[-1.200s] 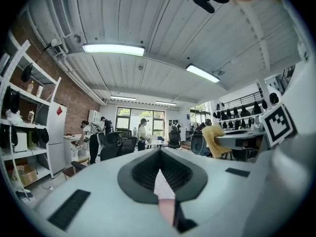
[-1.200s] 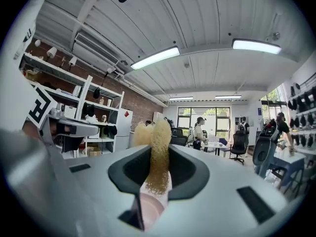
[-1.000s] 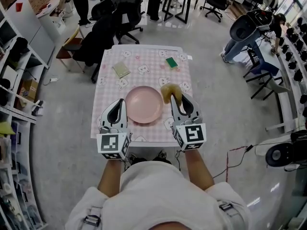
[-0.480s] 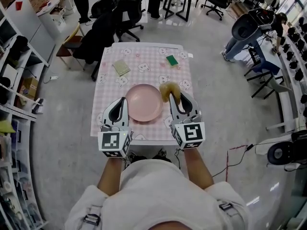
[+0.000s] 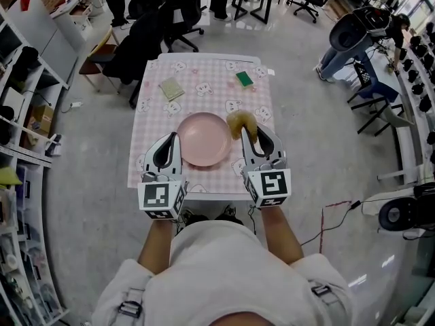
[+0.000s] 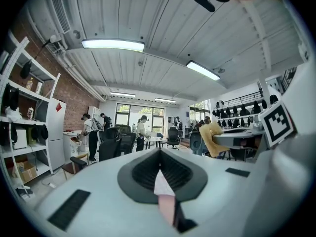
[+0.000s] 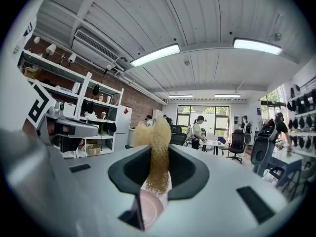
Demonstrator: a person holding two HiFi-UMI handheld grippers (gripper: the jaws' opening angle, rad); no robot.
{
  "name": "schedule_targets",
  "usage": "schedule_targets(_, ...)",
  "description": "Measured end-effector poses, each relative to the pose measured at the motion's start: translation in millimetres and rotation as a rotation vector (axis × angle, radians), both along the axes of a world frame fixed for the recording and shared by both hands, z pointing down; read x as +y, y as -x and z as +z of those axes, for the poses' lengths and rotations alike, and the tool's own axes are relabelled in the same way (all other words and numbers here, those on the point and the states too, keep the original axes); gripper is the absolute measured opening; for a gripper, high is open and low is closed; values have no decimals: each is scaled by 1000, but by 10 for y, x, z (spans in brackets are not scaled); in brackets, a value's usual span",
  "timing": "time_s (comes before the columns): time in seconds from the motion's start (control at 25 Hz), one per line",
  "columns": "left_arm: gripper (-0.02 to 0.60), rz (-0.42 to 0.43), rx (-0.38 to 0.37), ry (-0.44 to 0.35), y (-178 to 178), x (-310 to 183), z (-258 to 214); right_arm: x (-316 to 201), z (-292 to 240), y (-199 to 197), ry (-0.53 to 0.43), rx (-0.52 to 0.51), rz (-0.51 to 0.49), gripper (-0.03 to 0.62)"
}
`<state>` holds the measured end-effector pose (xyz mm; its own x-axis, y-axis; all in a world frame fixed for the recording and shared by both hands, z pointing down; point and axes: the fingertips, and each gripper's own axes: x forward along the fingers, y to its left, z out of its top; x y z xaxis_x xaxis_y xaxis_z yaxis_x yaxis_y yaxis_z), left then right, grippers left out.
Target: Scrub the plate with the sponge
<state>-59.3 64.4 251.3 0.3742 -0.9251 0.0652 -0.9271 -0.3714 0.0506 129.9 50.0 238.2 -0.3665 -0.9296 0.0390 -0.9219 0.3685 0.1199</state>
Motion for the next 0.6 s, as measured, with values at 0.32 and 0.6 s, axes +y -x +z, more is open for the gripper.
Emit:
schedule_targets(0.32,11,3,-1,9,-30,29,23,25,-6,-66,0,-5,10,81)
schedule_targets(0.6,11,6,-5,11,-39,-23,25,-8,24,-102,10,-3,19,81)
